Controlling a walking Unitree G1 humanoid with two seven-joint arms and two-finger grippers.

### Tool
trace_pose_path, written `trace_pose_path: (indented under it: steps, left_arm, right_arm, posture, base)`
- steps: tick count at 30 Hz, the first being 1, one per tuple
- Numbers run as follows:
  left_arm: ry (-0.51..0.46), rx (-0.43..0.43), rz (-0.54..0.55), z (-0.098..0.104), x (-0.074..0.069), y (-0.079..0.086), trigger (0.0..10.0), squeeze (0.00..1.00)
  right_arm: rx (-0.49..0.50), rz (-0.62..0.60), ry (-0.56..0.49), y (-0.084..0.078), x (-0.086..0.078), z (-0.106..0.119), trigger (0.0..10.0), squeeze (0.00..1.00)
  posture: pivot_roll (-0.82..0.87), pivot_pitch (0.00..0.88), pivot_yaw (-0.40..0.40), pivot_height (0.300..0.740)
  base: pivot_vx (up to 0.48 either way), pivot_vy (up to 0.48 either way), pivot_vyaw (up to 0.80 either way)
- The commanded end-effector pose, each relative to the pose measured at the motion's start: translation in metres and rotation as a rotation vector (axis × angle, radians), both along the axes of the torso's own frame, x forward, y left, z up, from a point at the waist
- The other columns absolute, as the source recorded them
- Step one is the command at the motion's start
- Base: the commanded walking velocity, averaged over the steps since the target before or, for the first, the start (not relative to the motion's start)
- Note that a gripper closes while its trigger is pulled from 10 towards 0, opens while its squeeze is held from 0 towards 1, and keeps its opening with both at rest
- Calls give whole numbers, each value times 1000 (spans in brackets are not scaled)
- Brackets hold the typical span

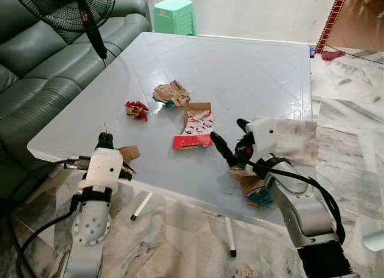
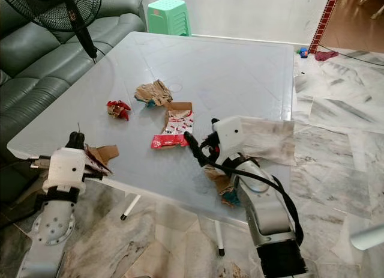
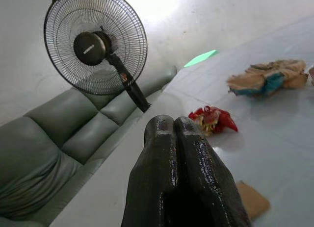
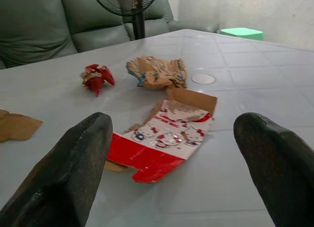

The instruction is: Picking trash to rubbish bin

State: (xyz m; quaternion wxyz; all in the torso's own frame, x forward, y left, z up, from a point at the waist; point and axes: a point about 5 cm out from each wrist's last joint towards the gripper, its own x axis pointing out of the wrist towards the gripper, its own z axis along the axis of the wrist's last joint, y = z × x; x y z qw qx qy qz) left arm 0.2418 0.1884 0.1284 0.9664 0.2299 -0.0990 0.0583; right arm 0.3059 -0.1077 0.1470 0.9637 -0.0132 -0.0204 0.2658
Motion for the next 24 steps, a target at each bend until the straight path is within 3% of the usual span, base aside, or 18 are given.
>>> trace_pose_path:
  steps: [1, 5, 11, 12, 13, 15, 16, 18, 23, 24]
  left_arm:
    - [16, 17, -6, 0, -4, 1, 0, 0]
    - [33, 24, -24, -2, -12, -2, 0, 0]
    - [34, 32, -26, 1, -14, -1, 0, 0]
    - [33, 33, -26, 2, -14, 0, 0, 0]
    - [28, 33, -26, 4, -12, 1, 0, 0]
    - [26, 33, -26, 5, -11, 1, 0, 0]
    - [21, 31, -30, 6, -8, 0, 0, 0]
    - [15, 29, -37, 8, -6, -1, 0, 0]
    - [3, 13, -82, 13, -3, -9, 0, 0]
    - [3, 13, -82, 13, -3, -9, 0, 0]
  right_arm:
    - [12, 31, -3, 7, -1, 1, 10000, 1000]
    - [-8, 74, -25, 14, -2, 2, 10000, 1000]
    - [-140, 156, -87, 18, -4, 0, 10000, 996]
    - [-171, 169, -101, 18, -4, -1, 10000, 824]
    - [-265, 201, -144, 17, -4, -3, 10000, 0]
    - [-298, 206, -162, 17, -3, -4, 10000, 0]
    - [-425, 216, -238, 16, -1, -5, 10000, 0]
    - [-533, 234, -300, 16, 1, -8, 10000, 0]
    - [-713, 246, -401, 22, 9, -21, 10000, 0]
    - [-713, 246, -401, 22, 9, -21, 10000, 0]
  posture:
    - [23, 69, 30, 740]
    - [40, 73, 34, 740]
    - [54, 78, 36, 740]
    - [56, 78, 36, 740]
    - [56, 79, 39, 740]
    - [55, 79, 40, 740]
    - [52, 78, 42, 740]
    - [53, 78, 40, 740]
    - [68, 80, 36, 740]
    - [68, 80, 36, 740]
  base:
    - [0, 0, 0]
    - [0, 0, 0]
    - [0, 0, 0]
    - [0, 0, 0]
    - [0, 0, 0]
    - [0, 0, 0]
    - [0, 0, 0]
    - [0, 0, 0]
    - [0, 0, 0]
    - [0, 0, 0]
